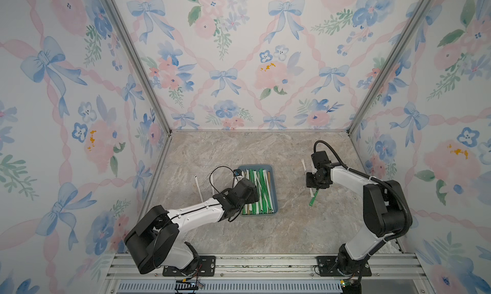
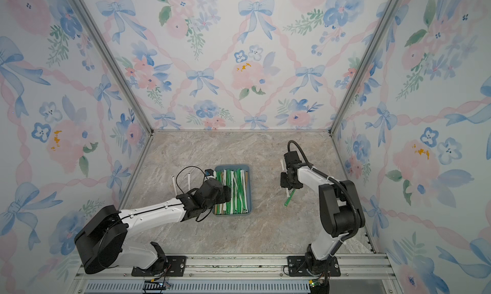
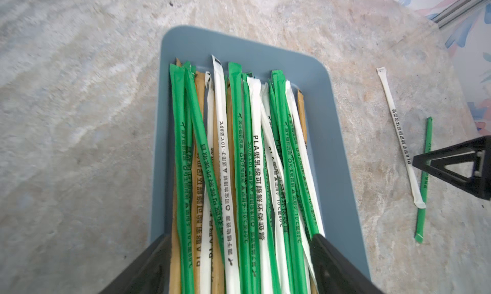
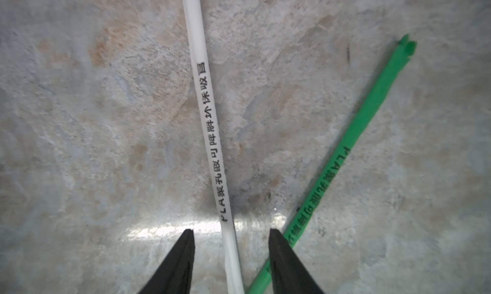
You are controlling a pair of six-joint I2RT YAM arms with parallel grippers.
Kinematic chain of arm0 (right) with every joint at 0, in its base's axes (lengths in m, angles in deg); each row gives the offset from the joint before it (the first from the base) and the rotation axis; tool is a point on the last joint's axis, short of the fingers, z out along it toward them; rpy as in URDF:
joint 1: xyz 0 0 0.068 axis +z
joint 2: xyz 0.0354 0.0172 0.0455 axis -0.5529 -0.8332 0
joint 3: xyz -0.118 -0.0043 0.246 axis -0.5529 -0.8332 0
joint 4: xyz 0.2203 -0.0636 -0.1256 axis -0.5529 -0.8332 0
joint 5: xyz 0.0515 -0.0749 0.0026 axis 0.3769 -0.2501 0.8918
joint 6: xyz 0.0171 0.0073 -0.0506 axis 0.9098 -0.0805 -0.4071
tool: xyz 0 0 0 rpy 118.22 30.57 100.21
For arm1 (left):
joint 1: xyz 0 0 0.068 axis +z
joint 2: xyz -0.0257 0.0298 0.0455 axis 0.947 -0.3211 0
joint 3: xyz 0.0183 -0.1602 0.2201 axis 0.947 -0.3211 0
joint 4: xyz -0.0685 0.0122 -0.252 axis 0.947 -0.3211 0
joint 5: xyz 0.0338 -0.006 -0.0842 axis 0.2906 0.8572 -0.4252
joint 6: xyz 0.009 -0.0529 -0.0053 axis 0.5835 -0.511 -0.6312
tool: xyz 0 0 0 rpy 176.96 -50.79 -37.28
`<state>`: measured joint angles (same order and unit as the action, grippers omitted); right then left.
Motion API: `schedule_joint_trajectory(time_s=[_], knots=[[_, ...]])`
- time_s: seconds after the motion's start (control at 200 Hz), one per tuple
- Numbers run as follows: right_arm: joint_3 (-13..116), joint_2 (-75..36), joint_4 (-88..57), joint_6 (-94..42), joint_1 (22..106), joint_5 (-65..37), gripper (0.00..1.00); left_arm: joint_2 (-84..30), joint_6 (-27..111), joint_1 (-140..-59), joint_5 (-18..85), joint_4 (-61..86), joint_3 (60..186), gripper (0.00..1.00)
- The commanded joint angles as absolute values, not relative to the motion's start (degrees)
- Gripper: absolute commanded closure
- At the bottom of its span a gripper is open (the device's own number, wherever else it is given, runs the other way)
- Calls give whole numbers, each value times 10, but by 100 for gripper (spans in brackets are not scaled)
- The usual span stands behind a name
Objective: Put the straws into the storage box
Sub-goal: Place the straw in the storage box, then pick up the straw from the center of the board, then place the straw in the storage box.
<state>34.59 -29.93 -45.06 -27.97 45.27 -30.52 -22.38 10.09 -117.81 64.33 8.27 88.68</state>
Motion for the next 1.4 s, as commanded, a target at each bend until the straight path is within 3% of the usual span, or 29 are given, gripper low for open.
schedule_joint_trajectory(time_s=[0.0, 0.13, 0.39, 0.55, 0.755, 0.98, 1.205, 1.395], knots=[[362, -319, -464, -290, 450, -317, 54, -204, 110, -1180, 672, 78, 862, 12], [374, -338, -471, -293, 449, -318, 58, -196, 112, -1179, 677, 78, 853, 12], [382, -345, -487, -295, 450, -319, 82, -196, 114, -1179, 681, 77, 847, 11], [374, -328, -489, -292, 451, -313, 92, -186, 119, -1174, 687, 77, 837, 11], [381, -239, -506, -261, 466, -274, 94, -155, 127, -1154, 692, 76, 815, 11], [362, -139, -462, -159, 543, -169, 93, -101, 134, -1090, 673, 75, 773, 10], [337, -153, -360, -48, 670, -131, 93, -75, 146, -1048, 675, 58, 761, 10], [343, -202, -344, -20, 722, -134, 92, -87, 150, -1001, 653, 58, 749, 11]])
